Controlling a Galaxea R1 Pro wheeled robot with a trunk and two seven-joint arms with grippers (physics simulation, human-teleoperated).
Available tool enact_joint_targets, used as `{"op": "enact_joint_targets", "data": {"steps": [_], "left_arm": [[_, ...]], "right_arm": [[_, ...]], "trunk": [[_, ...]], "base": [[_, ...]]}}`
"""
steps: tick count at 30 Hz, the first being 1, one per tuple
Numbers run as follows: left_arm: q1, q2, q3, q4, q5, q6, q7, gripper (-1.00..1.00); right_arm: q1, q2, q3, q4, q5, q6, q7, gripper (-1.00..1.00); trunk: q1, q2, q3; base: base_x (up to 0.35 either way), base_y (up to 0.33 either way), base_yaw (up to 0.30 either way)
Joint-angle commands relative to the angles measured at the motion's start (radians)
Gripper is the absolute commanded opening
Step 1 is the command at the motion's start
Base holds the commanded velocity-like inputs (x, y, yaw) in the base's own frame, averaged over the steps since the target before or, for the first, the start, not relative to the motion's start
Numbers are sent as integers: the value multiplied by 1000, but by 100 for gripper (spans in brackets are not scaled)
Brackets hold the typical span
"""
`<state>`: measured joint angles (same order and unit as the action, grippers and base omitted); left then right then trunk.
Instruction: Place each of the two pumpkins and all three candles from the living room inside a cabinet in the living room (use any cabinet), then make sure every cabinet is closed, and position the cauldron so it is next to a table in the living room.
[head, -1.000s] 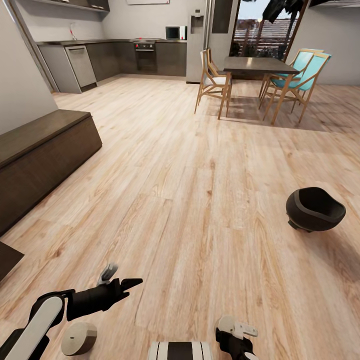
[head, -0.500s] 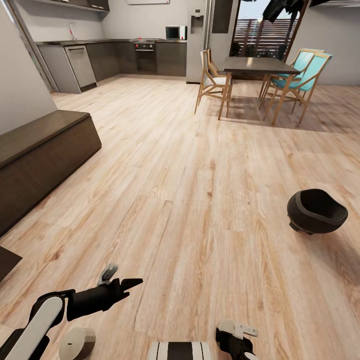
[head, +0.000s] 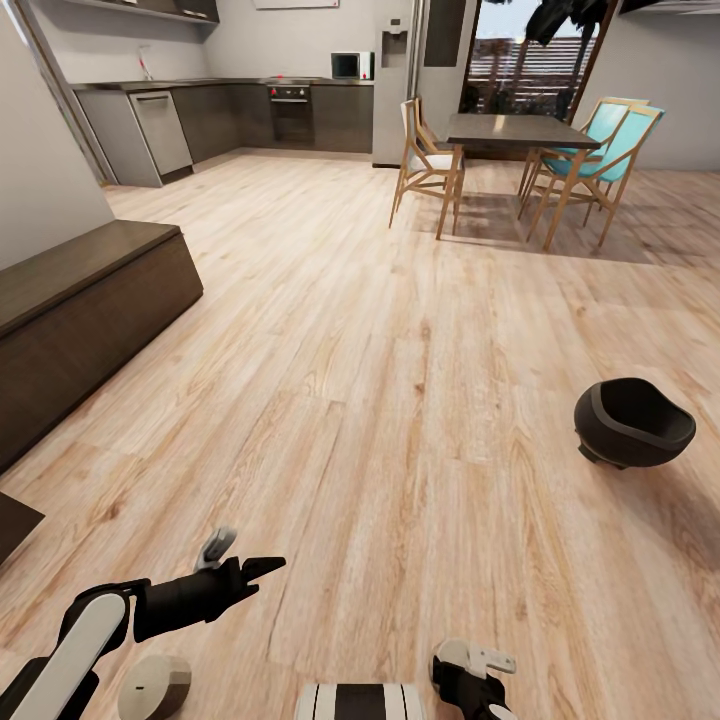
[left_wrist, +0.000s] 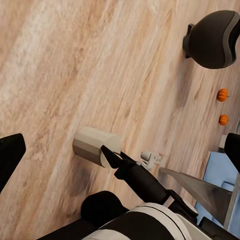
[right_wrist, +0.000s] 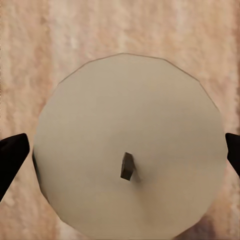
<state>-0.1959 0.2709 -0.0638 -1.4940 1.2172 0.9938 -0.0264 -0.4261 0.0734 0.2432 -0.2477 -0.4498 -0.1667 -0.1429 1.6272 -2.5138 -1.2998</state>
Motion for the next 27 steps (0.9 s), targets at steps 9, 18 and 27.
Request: {"op": "enact_joint_targets", "data": {"steps": [9,18,27], "left_arm": [[0,1,-1,0,-2,2,-3,100],[0,1,-1,0,-2,2,-3,100],[0,1,-1,0,-3,2,-3,100]], "right_arm": [[0,0,10,1,-11,-4,-5,-100],[0,0,10,1,-12,-4,-5,-100],[0,0,10,1,-12,-4,-5,-100]], "trunk": [[0,0,-1],[0,0,-1],[-1,0,11]], "base": [[0,0,0],[0,0,0],[0,0,0]]}}
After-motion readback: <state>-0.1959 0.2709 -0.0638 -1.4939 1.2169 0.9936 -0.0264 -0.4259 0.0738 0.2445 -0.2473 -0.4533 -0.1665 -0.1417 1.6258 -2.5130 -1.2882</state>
